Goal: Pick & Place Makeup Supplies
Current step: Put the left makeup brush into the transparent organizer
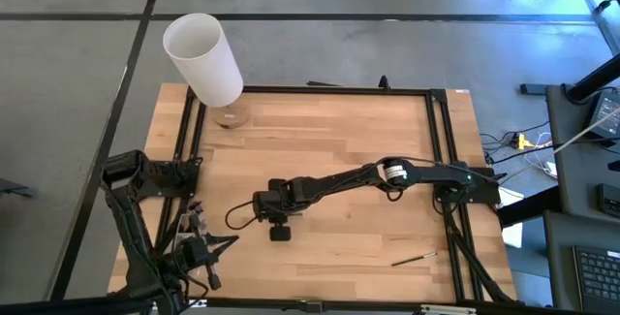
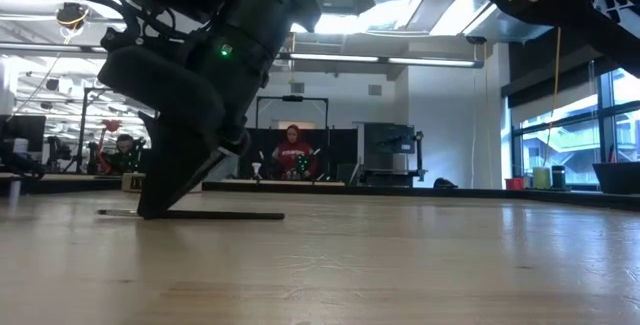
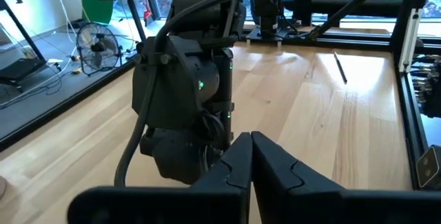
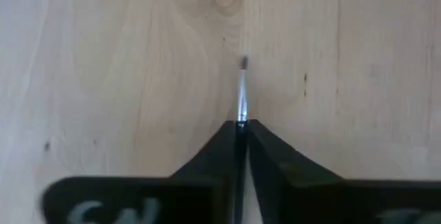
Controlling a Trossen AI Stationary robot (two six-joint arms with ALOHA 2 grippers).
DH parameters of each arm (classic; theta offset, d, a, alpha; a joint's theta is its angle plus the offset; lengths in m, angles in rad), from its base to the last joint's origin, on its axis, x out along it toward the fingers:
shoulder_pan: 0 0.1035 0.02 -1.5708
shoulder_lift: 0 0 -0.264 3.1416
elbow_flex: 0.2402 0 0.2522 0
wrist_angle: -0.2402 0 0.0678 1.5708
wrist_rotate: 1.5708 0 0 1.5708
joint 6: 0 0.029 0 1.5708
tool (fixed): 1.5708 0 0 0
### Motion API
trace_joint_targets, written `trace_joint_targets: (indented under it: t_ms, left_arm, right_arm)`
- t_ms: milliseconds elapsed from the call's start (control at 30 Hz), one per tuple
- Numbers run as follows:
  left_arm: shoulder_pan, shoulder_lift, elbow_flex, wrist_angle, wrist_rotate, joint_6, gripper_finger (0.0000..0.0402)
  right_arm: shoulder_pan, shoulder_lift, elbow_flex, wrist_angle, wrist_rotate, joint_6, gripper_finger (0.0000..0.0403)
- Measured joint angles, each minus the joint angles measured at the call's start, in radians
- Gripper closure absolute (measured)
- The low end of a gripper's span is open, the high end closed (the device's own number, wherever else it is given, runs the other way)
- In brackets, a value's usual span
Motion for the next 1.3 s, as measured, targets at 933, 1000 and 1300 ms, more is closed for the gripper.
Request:
trace_joint_targets:
  t_ms: [933,1000,1300]
  left_arm:
    - [-0.032,0.000,0.000,0.067,0.292,-0.171,0.0397]
    - [-0.032,0.000,0.000,0.103,0.291,-0.148,0.0397]
    - [0.041,0.012,-0.074,0.343,0.173,0.106,0.0385]
  right_arm:
    - [0.001,-0.310,-0.035,-0.021,0.107,-0.056,0.0398]
    - [0.001,-0.364,-0.070,0.004,0.107,-0.056,0.0398]
    - [0.021,-0.690,-0.623,0.275,0.201,0.074,0.0383]
